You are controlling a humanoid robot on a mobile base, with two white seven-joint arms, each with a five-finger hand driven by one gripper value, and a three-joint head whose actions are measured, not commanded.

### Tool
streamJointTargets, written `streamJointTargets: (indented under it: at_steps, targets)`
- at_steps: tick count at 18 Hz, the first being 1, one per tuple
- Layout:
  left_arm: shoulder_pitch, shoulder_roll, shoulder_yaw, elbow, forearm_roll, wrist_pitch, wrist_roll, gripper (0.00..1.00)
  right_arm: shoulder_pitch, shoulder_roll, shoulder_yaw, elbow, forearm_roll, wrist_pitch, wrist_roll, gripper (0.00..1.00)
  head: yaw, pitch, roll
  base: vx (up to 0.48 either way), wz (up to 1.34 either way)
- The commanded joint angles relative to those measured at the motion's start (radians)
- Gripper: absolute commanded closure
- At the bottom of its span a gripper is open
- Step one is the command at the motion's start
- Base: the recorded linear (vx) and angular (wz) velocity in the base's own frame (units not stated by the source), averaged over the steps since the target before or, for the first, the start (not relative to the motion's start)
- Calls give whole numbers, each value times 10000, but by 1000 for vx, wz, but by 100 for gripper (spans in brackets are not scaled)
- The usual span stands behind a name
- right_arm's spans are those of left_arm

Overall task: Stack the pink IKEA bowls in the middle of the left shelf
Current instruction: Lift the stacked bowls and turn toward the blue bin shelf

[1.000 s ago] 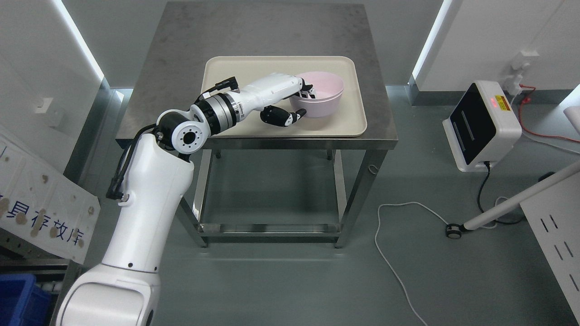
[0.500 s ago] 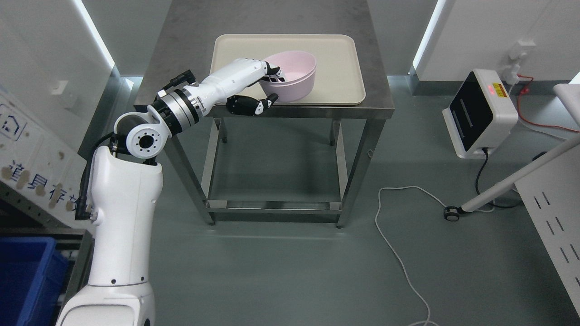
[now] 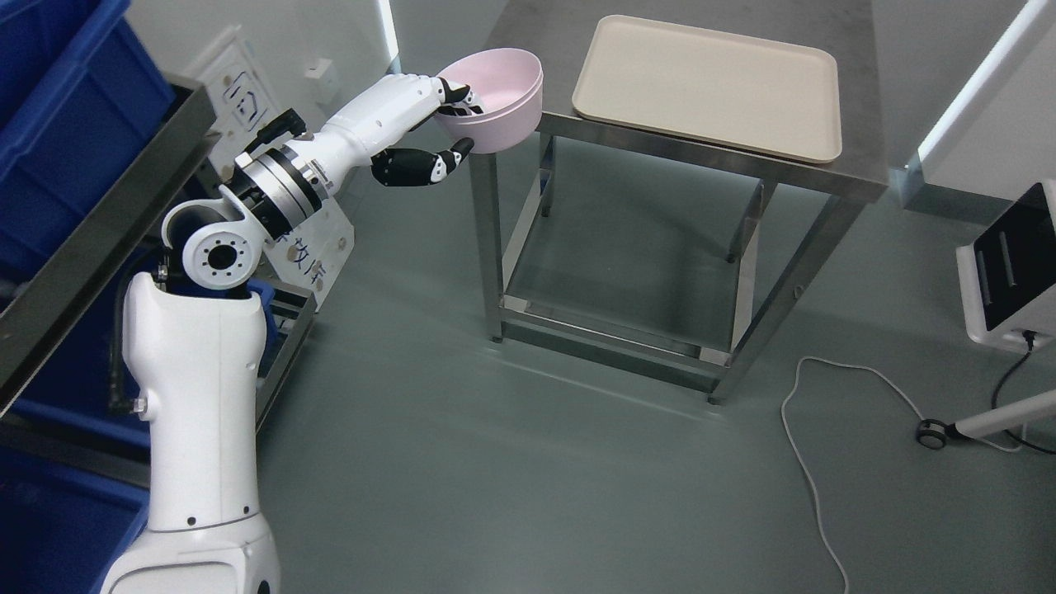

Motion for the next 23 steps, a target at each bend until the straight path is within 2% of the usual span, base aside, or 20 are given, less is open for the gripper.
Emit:
streamJointTargets:
  at_steps: [1,12,23]
  targets:
    - [11,175,578,-517,29,-156,17,98,292,-175,-107,-337,0,22,1,0,0,0,0,-289,473]
    - [-35,175,410,-946,381,-372,17,99,292,-175,-107,-337,0,22,1,0,0,0,0,-297,428]
    - [-1078,175,303,-931,397,-371,48,99,292,-175,-107,-337,0,22,1,0,0,-1,0,-212,1093]
